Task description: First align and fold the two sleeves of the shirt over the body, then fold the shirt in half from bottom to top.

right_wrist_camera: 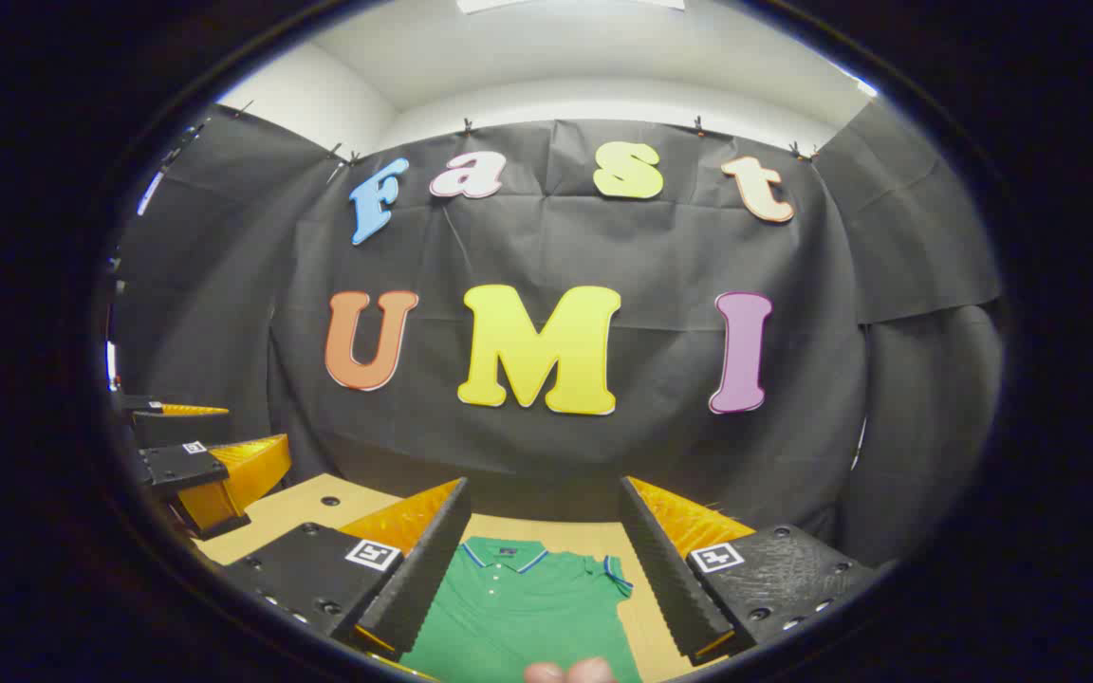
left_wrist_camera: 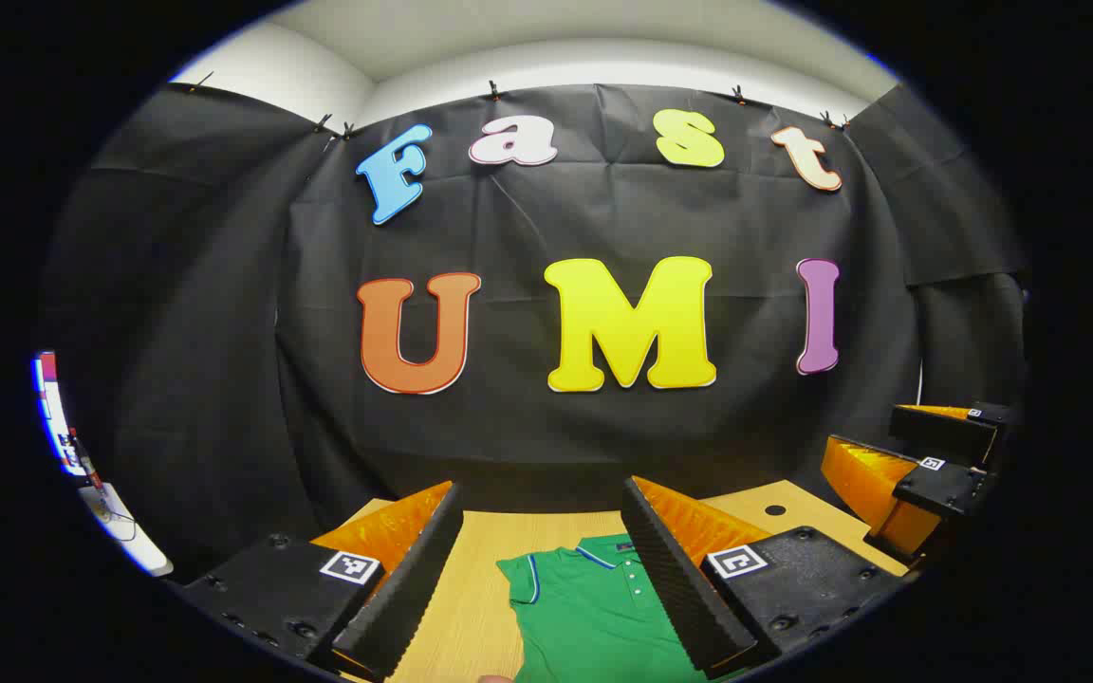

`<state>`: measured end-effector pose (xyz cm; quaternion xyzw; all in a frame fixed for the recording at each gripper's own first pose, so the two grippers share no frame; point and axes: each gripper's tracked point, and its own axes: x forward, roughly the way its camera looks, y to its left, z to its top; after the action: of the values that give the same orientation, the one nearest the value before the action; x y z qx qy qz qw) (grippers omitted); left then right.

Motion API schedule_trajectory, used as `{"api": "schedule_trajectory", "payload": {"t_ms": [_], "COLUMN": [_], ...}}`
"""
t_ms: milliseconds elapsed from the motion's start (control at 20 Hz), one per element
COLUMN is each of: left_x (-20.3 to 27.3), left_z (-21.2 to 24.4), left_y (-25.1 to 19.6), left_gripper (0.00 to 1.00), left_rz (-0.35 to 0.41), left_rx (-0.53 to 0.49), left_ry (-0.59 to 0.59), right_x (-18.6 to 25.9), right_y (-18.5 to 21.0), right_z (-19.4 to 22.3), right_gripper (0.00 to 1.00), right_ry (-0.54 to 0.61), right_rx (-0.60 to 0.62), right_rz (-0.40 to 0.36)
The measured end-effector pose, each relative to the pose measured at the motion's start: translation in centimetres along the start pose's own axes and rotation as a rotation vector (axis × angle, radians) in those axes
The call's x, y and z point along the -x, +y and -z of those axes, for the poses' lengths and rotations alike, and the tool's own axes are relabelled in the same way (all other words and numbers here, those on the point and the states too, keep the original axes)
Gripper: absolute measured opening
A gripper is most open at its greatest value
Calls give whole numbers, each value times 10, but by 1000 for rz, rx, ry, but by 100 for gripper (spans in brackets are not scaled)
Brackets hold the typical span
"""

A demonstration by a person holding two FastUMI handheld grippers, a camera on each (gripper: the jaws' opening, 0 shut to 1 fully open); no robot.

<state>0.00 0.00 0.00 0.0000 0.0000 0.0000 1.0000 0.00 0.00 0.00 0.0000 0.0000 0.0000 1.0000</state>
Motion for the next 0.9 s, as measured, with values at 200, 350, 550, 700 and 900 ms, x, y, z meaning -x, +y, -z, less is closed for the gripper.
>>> {"api": "schedule_trajectory", "payload": {"t_ms": [200, 350, 550, 700, 900], "left_x": [-10, -12, -12, -15, -22], "left_z": [0, 0, 1, 4, 9], "left_y": [-3, -9, -18, -24, -26], "left_gripper": [100, 100, 100, 100, 100], "left_rz": [1, 15, 24, 17, -1], "left_rx": [2, 3, 6, -4, -1], "left_ry": [-6, -4, 3, 3, 8], "right_x": [-10, -13, -15, -21, -49], "right_y": [-6, -15, -27, -38, -65], "right_z": [3, 3, 11, 22, 59], "right_gripper": [95, 95, 95, 93, 97], "right_ry": [6, 10, 33, 57, 130], "right_rx": [0, -2, -2, 13, 15], "right_rz": [-1, 10, 20, 23, 19]}}
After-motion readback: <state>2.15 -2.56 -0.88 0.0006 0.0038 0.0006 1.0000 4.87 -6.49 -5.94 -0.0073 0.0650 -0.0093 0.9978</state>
